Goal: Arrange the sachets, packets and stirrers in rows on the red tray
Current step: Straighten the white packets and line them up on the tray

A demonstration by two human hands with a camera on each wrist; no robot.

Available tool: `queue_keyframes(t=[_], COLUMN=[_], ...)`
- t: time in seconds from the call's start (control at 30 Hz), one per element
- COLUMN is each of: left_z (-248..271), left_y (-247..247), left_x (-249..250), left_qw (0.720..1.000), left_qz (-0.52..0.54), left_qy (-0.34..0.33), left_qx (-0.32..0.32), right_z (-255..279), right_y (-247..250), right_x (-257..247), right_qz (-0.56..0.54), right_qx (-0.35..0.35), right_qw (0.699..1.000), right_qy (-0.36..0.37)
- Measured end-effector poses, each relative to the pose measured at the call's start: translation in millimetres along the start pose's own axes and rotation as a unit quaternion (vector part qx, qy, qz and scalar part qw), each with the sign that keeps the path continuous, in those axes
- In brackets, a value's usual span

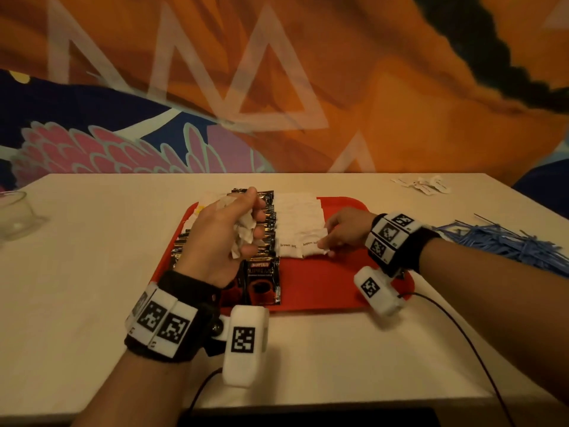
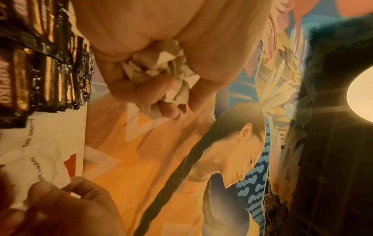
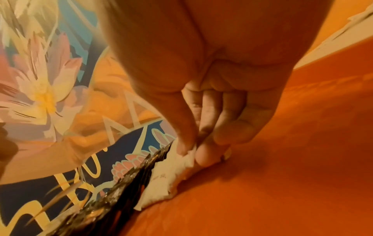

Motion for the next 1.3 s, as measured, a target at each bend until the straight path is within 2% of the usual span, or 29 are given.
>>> queue_keyframes(t=[0.27, 0.37, 0.43, 0.6, 0.77, 0.9, 0.97, 1.1, 1.3], left_z=[17.6, 23.7, 27.7, 34.2, 41.9, 46.0, 47.5, 54.8, 61.5], left_y=[1.8, 3.4, 4.3, 0.8, -14.0, -18.8, -17.6, -16.2, 3.9], left_x=[-17.8, -24.4, -29.8, -39.9, -42.7, -46.1, -47.0, -46.5, -48.3], left_qw=[0.999, 0.998, 0.996, 0.988, 0.989, 0.997, 0.998, 0.999, 0.999], left_qz=[0.031, 0.050, 0.080, 0.136, 0.126, 0.039, 0.008, -0.025, -0.027], left_qy=[0.017, 0.031, 0.047, 0.069, 0.067, 0.060, 0.055, 0.046, 0.000], left_qx=[0.002, -0.005, -0.014, -0.027, -0.044, -0.016, 0.002, -0.004, 0.043], right_z=[-4.6, -2.5, 4.6, 35.9, 86.6, 101.8, 102.2, 105.2, 113.4], right_y=[5.5, 12.4, 20.4, 26.9, 6.3, -31.5, -43.8, -45.2, -40.4], right_x=[-5.1, -11.1, -20.5, -63.0, -118.2, -132.6, -133.4, -128.5, -116.6], right_qz=[0.150, 0.201, 0.223, 0.042, -0.135, -0.111, -0.119, -0.175, -0.282], right_qx=[0.012, 0.014, 0.043, 0.149, 0.171, 0.098, 0.084, 0.109, 0.212], right_qw=[0.988, 0.979, 0.974, 0.975, 0.932, 0.946, 0.945, 0.931, 0.886], right_qy=[-0.021, -0.016, 0.007, 0.159, 0.288, 0.290, 0.293, 0.300, 0.302])
Point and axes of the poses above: each hand's wrist, its own z-axis away from the middle knuckle, its own y-axis out of the back of the hand, x = y × z, the point moved 9 cm from there along -z, towards the middle knuckle, and after that the axes turned 15 degrees about y, right-handed, at the moved point
